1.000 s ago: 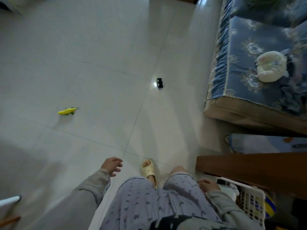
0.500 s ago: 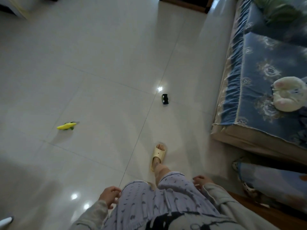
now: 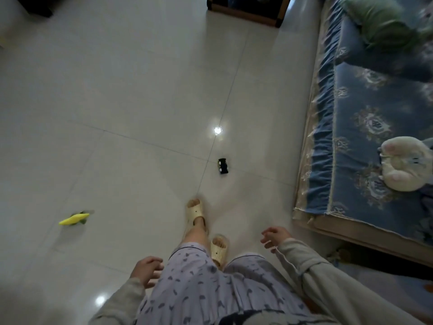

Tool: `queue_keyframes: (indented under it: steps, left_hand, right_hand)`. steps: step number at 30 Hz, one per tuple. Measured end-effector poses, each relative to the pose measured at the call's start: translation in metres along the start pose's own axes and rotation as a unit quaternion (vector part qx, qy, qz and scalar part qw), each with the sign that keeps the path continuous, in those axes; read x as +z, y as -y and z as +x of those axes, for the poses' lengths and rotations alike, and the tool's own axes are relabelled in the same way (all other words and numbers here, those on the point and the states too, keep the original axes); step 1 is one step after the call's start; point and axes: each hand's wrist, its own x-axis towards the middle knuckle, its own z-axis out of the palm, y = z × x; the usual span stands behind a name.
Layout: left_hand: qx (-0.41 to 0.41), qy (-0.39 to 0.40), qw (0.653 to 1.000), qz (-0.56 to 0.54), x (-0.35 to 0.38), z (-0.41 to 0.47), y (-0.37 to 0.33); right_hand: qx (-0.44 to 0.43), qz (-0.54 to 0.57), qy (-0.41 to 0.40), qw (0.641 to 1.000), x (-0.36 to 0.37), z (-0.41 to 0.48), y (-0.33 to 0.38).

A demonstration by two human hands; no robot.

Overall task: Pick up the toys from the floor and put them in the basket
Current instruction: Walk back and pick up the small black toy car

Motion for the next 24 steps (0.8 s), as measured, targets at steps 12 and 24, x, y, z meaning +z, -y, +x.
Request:
queue_keyframes:
  steps: [12, 24]
  left_hand:
    - [0.082, 0.042, 0.981, 0.172, -0.001, 0.068, -0.251]
    - [0.081, 0.034, 0.965, 0.247, 0.013, 0.122, -0.361]
  right_hand:
    - [0.118, 0.075, -0.050, 0.989, -0.026, 0.060, 0.069]
    - [0.095, 0.075, -0.024, 0.992, -0.049, 0.152, 0.180]
